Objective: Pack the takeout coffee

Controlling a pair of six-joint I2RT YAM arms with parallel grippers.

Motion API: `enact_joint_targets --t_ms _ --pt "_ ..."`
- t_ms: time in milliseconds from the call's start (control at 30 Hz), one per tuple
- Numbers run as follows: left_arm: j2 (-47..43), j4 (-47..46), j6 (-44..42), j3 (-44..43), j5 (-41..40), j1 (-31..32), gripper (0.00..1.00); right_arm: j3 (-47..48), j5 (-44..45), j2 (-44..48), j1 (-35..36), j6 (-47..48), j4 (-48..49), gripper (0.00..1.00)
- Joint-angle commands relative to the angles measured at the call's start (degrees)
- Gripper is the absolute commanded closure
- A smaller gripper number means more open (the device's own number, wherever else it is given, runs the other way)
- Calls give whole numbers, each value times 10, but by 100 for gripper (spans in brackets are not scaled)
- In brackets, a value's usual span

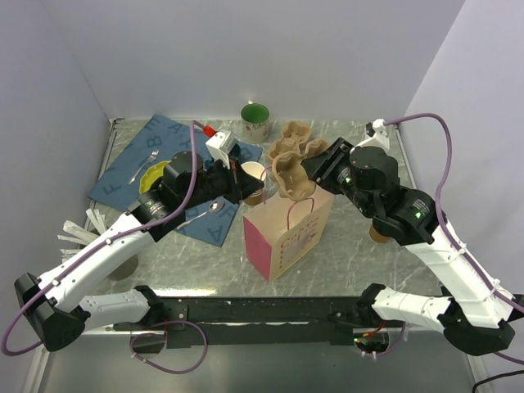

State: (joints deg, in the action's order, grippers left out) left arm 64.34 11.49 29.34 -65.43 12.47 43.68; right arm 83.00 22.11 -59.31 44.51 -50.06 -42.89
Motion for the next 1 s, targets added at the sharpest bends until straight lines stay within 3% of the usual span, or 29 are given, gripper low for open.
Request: enact_joint_targets --t_ms 0,533,967 --pt "-14 -20 9 4 15 -3 99 -14 39 0 12 10 7 62" --pt "-12 -26 20 11 19 -2 99 -7 72 -16 46 21 -17 62" --pt "-12 -31 22 17 29 -2 99 -4 130 -1 46 27 32 62"
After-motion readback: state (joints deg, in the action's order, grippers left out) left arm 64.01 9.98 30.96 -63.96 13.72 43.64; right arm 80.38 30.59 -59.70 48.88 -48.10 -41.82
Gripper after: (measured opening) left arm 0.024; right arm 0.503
